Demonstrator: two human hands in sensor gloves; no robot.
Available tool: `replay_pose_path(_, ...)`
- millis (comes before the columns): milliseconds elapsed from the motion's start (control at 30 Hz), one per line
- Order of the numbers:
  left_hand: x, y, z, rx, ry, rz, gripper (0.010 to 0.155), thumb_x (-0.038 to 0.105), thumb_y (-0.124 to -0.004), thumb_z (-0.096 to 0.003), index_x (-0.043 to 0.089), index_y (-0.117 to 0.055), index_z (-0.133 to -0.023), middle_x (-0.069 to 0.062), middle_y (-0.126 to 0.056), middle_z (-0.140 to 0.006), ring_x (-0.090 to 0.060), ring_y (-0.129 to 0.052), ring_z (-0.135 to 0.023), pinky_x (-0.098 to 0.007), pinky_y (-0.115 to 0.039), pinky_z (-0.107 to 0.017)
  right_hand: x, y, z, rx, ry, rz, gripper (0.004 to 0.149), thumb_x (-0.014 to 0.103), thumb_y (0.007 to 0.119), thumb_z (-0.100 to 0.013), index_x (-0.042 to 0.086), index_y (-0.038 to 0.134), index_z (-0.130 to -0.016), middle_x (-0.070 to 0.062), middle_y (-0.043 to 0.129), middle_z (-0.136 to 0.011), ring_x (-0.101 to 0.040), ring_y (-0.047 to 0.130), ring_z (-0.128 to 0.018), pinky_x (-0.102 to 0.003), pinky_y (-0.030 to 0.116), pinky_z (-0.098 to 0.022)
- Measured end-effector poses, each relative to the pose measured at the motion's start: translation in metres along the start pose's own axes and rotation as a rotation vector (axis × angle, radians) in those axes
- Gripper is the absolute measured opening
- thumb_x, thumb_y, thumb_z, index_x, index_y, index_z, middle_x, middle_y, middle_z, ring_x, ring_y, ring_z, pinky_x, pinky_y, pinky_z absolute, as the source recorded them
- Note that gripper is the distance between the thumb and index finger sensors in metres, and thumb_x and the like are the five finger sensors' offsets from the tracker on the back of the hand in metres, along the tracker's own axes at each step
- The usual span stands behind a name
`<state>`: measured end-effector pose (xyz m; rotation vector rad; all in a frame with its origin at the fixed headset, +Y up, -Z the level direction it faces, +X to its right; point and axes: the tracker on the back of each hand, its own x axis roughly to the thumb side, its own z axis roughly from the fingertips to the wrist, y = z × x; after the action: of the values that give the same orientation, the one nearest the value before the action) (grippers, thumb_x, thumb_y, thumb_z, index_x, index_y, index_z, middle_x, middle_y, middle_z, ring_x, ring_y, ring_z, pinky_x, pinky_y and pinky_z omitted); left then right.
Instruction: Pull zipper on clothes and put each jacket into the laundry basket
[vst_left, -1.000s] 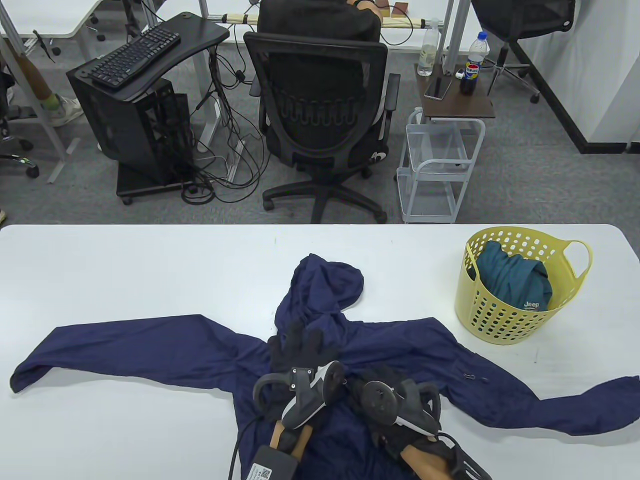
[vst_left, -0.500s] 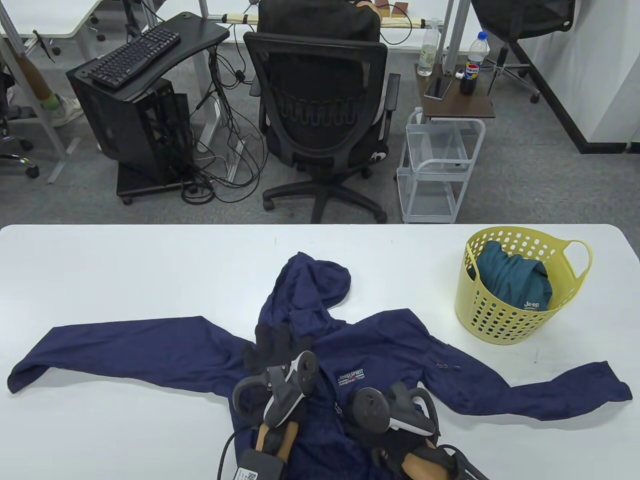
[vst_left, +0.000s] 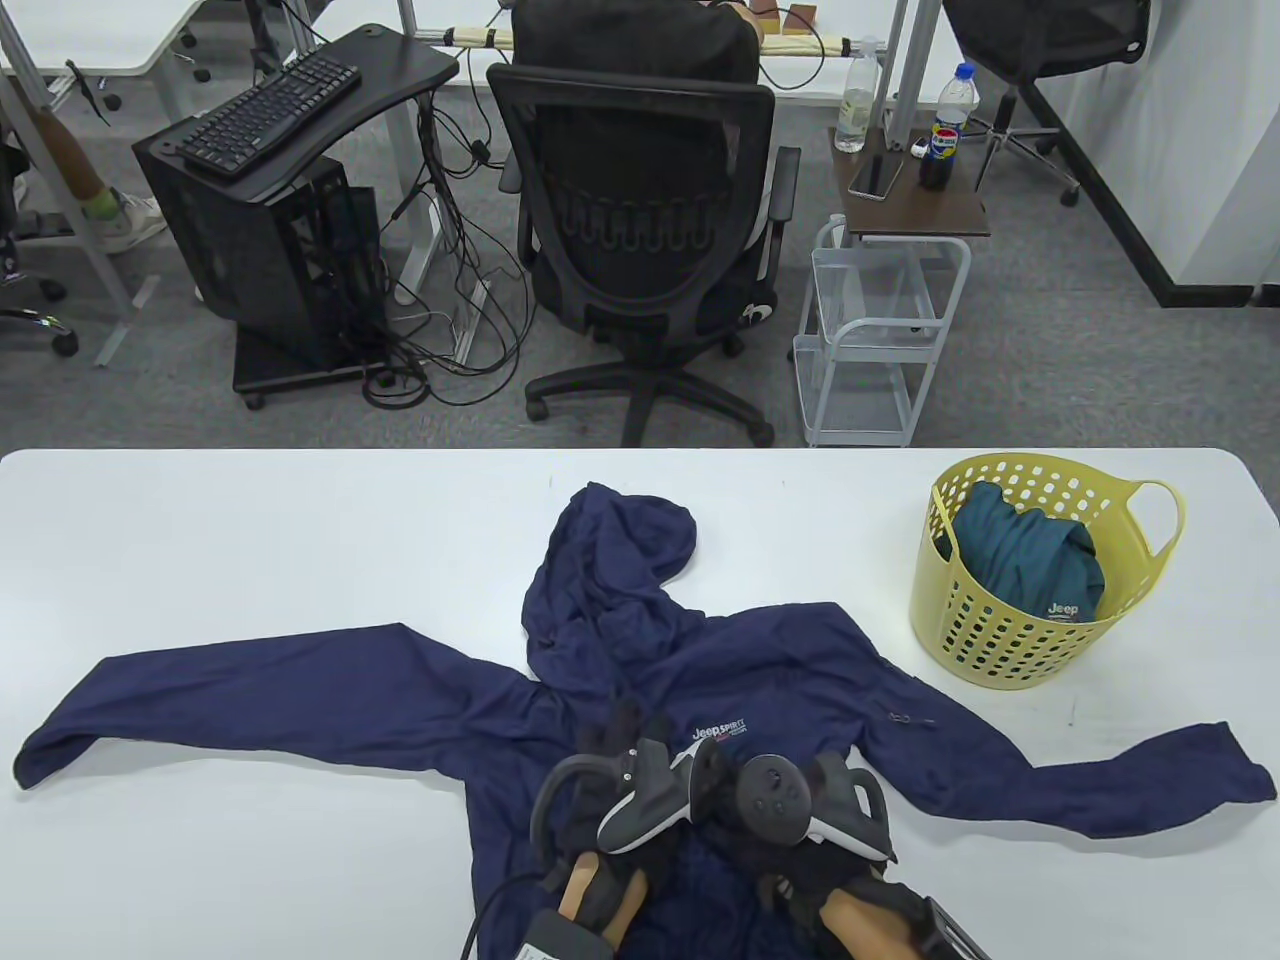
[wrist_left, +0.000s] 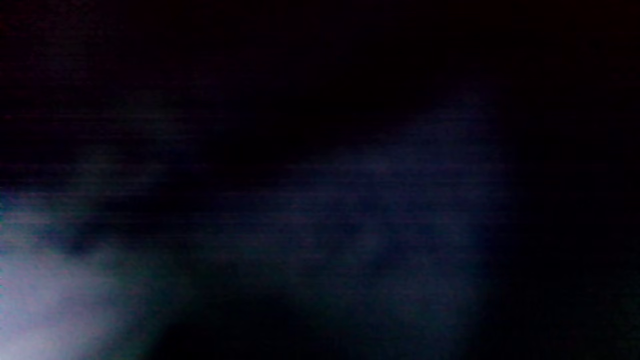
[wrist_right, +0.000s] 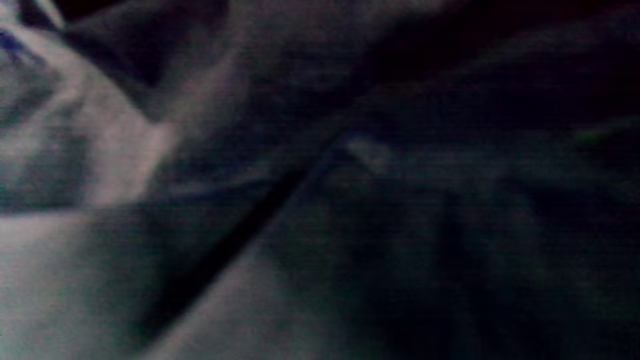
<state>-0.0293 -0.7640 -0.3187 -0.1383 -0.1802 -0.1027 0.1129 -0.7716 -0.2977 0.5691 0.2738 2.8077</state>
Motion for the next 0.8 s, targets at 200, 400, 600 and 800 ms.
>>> replay_pose_path(200,-0.013,0.003,-0.004,0.039,0.06,0.011,0.04,0.048,-0.082,-0.034,0.055,-0.088,-0.073,0.018,-0.078,-0.104,-0.024,-0.058,-0.106,-0.059,-0.054,-0.072,0.008,-0.003,0.003,-0.034,-0.024,0.019,0.047,0.046,0.076,-0.049,0.024,0.088,-0.089,-0.004,0.082,-0.106,-0.041,0.076,-0.097,-0.065,0.058,-0.068)
replay_pose_path(400,-0.029,0.004,-0.007,0.073,0.143,0.004,0.04,0.049,-0.08,-0.0348,0.055,-0.087,-0.073,0.018,-0.078,-0.104,-0.024,-0.059,-0.106,-0.058,-0.055,-0.072,0.022,-0.005,0.009,-0.053,-0.067,0.07,0.047,0.046,0.076,-0.049,0.023,0.088,-0.088,-0.003,0.084,-0.105,-0.04,0.074,-0.098,-0.066,0.056,-0.068)
replay_pose_path(600,-0.059,0.01,-0.005,0.168,0.29,0.051,0.04,0.048,-0.08,-0.0344,0.054,-0.088,-0.074,0.016,-0.08,-0.103,-0.024,-0.062,-0.104,-0.058,-0.057,-0.071,0.042,-0.006,0.018,-0.046,-0.142,0.11,0.046,0.047,0.076,-0.049,0.024,0.089,-0.087,-0.002,0.086,-0.103,-0.039,0.072,-0.099,-0.067,0.054,-0.068)
replay_pose_path(800,-0.079,0.009,-0.001,0.204,0.344,0.118,0.041,0.048,-0.08,-0.0349,0.052,-0.087,-0.075,0.014,-0.082,-0.102,-0.025,-0.066,-0.102,-0.058,-0.06,-0.069,0.049,-0.004,0.02,-0.038,-0.185,0.106,0.046,0.048,0.075,-0.049,0.024,0.09,-0.086,-0.002,0.089,-0.101,-0.039,0.08,-0.094,-0.065,0.06,-0.067)
